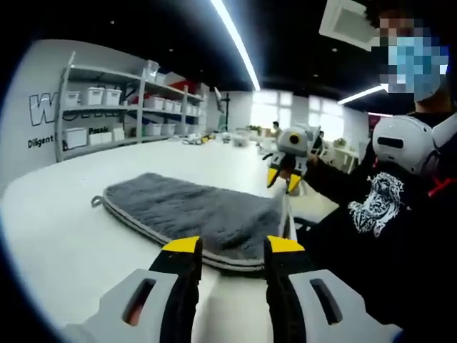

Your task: Open the folded towel by lifting each exposed corner and separating the folded layers until the towel lies flat within the target outline without major curled edges

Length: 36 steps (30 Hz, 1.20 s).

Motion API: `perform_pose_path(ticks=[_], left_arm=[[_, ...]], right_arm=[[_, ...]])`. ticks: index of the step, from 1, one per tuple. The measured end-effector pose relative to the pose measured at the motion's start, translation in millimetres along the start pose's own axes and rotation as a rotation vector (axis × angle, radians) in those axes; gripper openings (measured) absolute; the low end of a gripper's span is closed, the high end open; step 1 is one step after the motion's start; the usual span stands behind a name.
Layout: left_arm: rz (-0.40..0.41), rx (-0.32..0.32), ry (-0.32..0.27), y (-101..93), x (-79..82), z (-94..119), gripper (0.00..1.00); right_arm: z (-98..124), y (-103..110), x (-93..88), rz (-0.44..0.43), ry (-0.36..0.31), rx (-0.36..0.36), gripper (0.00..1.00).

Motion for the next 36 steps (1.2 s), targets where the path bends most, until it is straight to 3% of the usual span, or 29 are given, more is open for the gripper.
perform_pose_path(ticks=[6,10,11,13,14,15,16,17,18,23,28,36], left_arm=[[0.03,0.093,-0.01,14.8,4.3,8,0.37],[0.03,0.177,-0.031,28.5,7.8,12,0.5],[0.035,0.229,-0.043,36.6,10.1,14,0.55],[0.031,0.292,-0.048,46.7,12.4,16,0.74],[0.024,0.335,-0.053,52.2,14.0,16,0.86],[0.027,0.385,-0.054,57.1,15.2,16,0.98],[0.025,0.412,-0.039,60.3,15.6,18,0.97],[0.029,0.425,-0.032,61.9,16.5,19,1.0],[0.042,0.451,-0.029,64.4,17.6,21,1.0],[0.003,0.512,-0.018,67.5,29.0,32,1.0],[-0.022,0.551,0.011,70.5,34.5,38,1.0],[-0.004,0.595,-0.006,82.8,49.9,46,1.0]], right_arm=[[5,-13,6.1,-0.043,-0.031,-0.065,0.17],[10,-21,9.2,-0.059,-0.052,-0.095,0.19],[12,-26,12.6,-0.077,-0.064,-0.123,0.23],[13,-31,15.8,-0.138,-0.077,-0.155,0.45],[12,-34,18.0,-0.18,-0.083,-0.167,0.62],[13,-37,21.1,-0.2,-0.095,-0.187,0.86],[13,-40,25.1,-0.195,-0.114,-0.212,1.0],[17,-43,27.4,-0.191,-0.113,-0.243,0.95],[17,-47,30.5,-0.203,-0.118,-0.266,1.0],[31,-59,47.1,-0.22,-0.173,-0.356,1.0],[42,-72,54.2,-0.202,-0.172,-0.44,1.0],[46,-78,70.1,-0.161,-0.142,-0.492,1.0]])
Point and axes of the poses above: the point that each gripper's makers call its tool centre point, and the gripper's own axes: z roughly backward along the fingers, y roughly to its left, x roughly out of its top, the point moved 6 cm from there along z, roughly backward along the fingers, and after that the axes turned 6 degrees about -z, right-handed, at the moved point
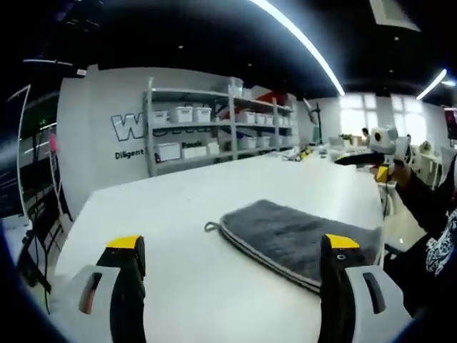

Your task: Open the folded towel by lifting each exposed corner and separating the folded layers until the towel lies flat within the target outline without major curled edges

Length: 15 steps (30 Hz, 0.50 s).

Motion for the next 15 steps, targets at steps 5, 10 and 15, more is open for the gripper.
perform_pose_path(ticks=[5,10,15], left_arm=[[0.028,0.003,0.01,6.3,8.6,-4,1.0],[0.013,0.002,-0.001,9.3,20.1,-9,1.0],[-0.003,0.007,-0.018,13.6,32.1,-14,0.98]], right_arm=[[-1,-6,8.7,0.023,0.012,-0.027,1.0],[2,-24,26.1,0.017,-0.002,-0.076,1.0],[2,-35,38.6,0.013,-0.021,-0.111,1.0]])
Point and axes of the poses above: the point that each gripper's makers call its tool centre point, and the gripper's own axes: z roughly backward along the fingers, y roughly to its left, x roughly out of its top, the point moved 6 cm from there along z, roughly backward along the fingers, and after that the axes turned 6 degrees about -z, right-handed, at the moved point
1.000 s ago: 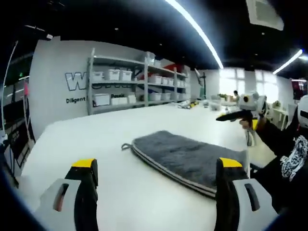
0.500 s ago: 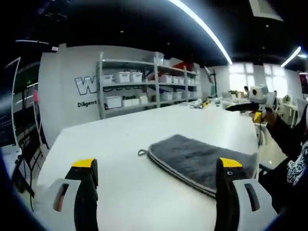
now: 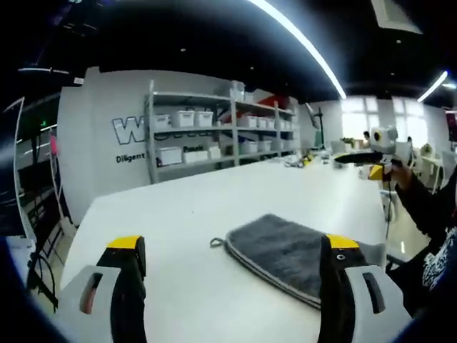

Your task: Open the folded towel by lifting each exposed corner and separating the folded layers until the towel lies flat within the target outline without major curled edges

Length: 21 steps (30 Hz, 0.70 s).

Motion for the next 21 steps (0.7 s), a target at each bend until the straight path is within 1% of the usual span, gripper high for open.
perform_pose_path(ticks=[4,7,10,13,15,17,18,21], left_arm=[[-0.009,0.001,0.0,3.8,5.0,-7,0.98],[-0.017,0.001,0.0,6.4,8.9,-12,0.97],[-0.023,0.005,-0.01,8.8,12.5,-18,0.97],[-0.02,0.01,-0.007,11.1,12.5,-23,0.98],[-0.024,0.013,-0.005,11.6,11.9,-25,0.98],[-0.045,0.026,-0.008,14.3,11.9,-26,0.99],[-0.056,0.038,-0.01,17.3,12.4,-26,0.99],[-0.042,0.038,-0.015,21.3,14.5,-30,0.99]], right_arm=[[-6,-9,2.8,-0.003,0.002,-0.021,1.0],[-7,-17,5.8,-0.018,0.0,-0.049,0.92],[-11,-21,9.3,-0.027,-0.011,-0.048,0.92],[-14,-24,10.0,-0.023,-0.002,-0.051,0.92],[-16,-26,9.5,-0.02,0.001,-0.056,0.94],[-19,-30,8.8,-0.028,0.003,-0.081,0.99],[-20,-33,9.3,-0.023,0.0,-0.091,0.99],[-22,-41,12.7,-0.045,-0.019,-0.123,0.99]])
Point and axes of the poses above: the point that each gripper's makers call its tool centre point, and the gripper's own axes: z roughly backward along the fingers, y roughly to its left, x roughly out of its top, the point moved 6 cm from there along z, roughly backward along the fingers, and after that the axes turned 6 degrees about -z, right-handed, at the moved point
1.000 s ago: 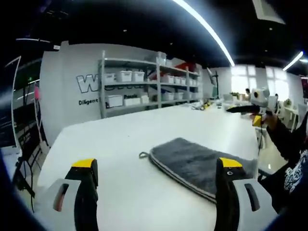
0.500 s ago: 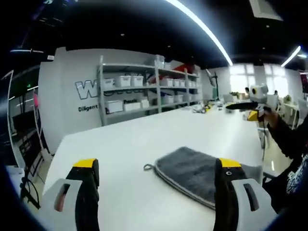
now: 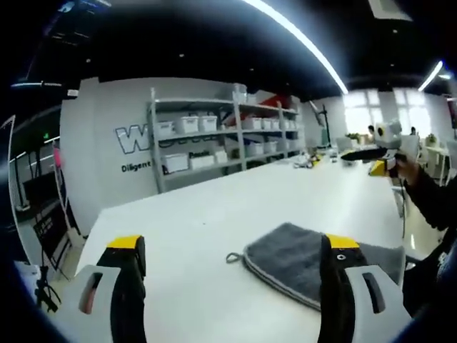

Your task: Open the folded towel by lifting each exposed corner and separating the folded layers until the towel lies flat within the target outline without major curled edges

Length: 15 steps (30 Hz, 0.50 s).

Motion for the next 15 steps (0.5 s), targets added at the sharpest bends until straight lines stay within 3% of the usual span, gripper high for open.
perform_pose_path(ticks=[3,7,9,15], left_arm=[[0.003,-0.004,0.005,0.2,0.3,-7,0.99],[-0.022,0.055,0.04,10.0,-6.5,-17,0.99],[-0.015,0.045,0.043,16.6,-6.8,-21,0.99],[0.0,0.026,0.019,7.4,-2.3,-31,0.99]], right_arm=[[-4,-5,5.7,-0.006,-0.028,-0.008,0.99],[-11,-8,7.1,-0.012,-0.043,-0.007,0.99],[-17,-11,5.1,-0.005,-0.029,-0.014,0.99],[-27,-12,5.3,-0.009,-0.031,-0.015,0.99]])
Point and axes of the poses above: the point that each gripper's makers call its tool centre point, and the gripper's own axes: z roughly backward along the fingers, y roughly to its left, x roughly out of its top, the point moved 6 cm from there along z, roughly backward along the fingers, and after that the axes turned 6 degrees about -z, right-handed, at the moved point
